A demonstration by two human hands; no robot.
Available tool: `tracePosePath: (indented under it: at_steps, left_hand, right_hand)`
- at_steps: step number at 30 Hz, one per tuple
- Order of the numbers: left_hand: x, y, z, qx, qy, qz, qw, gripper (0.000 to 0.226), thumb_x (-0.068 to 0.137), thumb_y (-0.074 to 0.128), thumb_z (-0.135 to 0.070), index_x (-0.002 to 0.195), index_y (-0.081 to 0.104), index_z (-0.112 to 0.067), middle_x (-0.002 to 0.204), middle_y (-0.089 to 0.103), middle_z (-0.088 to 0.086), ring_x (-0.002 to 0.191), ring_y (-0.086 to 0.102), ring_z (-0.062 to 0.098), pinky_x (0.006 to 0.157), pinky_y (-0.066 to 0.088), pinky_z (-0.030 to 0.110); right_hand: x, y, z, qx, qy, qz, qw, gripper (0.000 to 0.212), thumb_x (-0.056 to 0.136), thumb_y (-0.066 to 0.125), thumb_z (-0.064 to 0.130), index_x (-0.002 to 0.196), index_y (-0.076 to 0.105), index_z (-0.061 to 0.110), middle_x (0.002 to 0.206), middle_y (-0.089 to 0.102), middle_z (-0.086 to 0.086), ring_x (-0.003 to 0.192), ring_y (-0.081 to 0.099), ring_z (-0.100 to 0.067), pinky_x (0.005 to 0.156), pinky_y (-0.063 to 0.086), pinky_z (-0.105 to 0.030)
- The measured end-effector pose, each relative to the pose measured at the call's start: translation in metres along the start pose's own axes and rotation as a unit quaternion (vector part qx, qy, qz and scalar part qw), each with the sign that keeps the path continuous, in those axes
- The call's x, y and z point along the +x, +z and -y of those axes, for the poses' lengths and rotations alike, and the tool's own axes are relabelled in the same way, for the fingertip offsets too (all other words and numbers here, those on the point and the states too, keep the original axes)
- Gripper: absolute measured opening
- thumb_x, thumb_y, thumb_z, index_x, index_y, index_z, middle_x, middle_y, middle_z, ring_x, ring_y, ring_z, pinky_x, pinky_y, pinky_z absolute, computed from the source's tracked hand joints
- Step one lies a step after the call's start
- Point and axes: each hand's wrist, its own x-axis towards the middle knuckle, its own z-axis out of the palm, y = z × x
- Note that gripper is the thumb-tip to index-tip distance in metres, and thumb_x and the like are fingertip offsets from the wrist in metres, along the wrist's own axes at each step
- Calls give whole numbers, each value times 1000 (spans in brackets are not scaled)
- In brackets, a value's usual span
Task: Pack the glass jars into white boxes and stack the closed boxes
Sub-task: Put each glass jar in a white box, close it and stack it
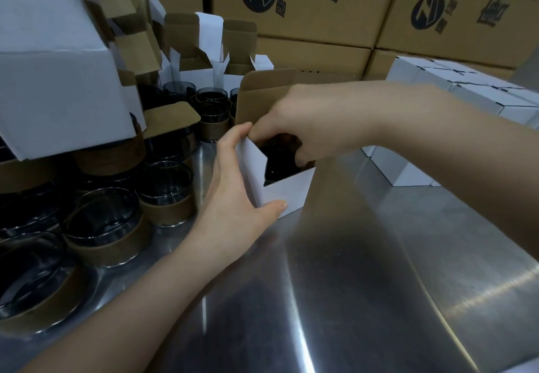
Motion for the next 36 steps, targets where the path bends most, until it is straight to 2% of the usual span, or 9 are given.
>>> tracePosePath:
  at_steps: [3, 6, 11, 17, 21, 25, 29, 32, 36]
  left_hand:
    - [0, 0, 0, 5, 4, 1, 1000, 100, 73, 80, -9, 137, 14, -48, 142, 25, -25, 139, 26, 0, 115, 33, 40]
    - [-1, 0, 1, 11, 3, 4, 1000, 99, 75, 78, -9, 133, 13, -57, 128, 14, -50, 134, 16, -17, 118, 24, 32]
    - [1, 0, 6, 21, 4, 0, 1000, 97, 77, 77, -11, 134, 15, -61, 122, 9, -57, 125, 13, -28, 107, 19, 16]
    - [1, 0, 6, 14, -1, -5, 1000, 85, 79, 76, -21, 135, 25, -59, 130, 19, -42, 121, 19, -30, 100, 20, 4]
    - [3, 0, 1, -42, -34, -17, 998, 42, 86, 52, -55, 125, 38, -61, 140, 30, -25, 125, 24, -25, 102, 23, 4]
    - [4, -2, 1, -73, -44, -37, 996, 33, 101, 29, -51, 127, 49, -51, 143, 36, -19, 131, 30, -16, 116, 20, 21]
    - [8, -1, 2, -73, -74, -28, 994, 29, 103, 38, -33, 120, 53, -52, 137, 38, -21, 117, 34, -25, 97, 27, 6]
    - [10, -2, 0, -97, -80, -35, 992, 29, 100, 45, -29, 116, 57, -50, 133, 42, -21, 112, 39, -23, 90, 31, 6]
    - [9, -2, -3, -181, -86, -52, 978, 28, 84, 56, -29, 106, 58, -46, 124, 54, -7, 116, 56, 10, 100, 47, 37]
  right_hand:
    - [-6, -6, -2, 83, 40, -30, 995, 51, 79, 56, -3, 116, 68, 30, 95, 65, 21, 87, 55, 8, 72, 44, -8]
    - [-19, -6, -10, 218, 83, -151, 961, 41, 79, 51, -6, 95, 74, 24, 83, 70, 16, 81, 65, 3, 72, 52, -14]
    - [-26, 21, -28, 437, 199, -312, 820, 36, 80, 47, -17, 75, 60, 17, 72, 68, -2, 61, 64, -15, 55, 55, -27]
    - [-16, 76, -36, 599, 256, -272, 708, 18, 88, 70, 11, 103, 61, 16, 83, 68, -3, 63, 64, -12, 58, 56, -31]
    - [-9, 90, -35, 639, 236, -240, 692, 29, 82, 75, 29, 109, 66, 25, 81, 73, 8, 69, 65, -10, 64, 56, -28]
    - [-9, 96, -33, 663, 229, -231, 674, 33, 79, 75, 31, 110, 67, 26, 76, 72, 11, 64, 64, -6, 64, 55, -26]
    - [-7, 100, -26, 674, 228, -229, 664, 24, 88, 71, 22, 111, 66, 24, 84, 74, 10, 71, 67, -7, 61, 55, -24]
    - [-5, 101, -25, 674, 224, -235, 664, 26, 88, 71, 19, 113, 66, 26, 97, 75, 7, 84, 70, -13, 70, 57, -28]
    - [-4, 100, -22, 673, 220, -237, 665, 32, 88, 70, 16, 118, 66, 27, 107, 73, -2, 86, 69, -14, 68, 55, -25]
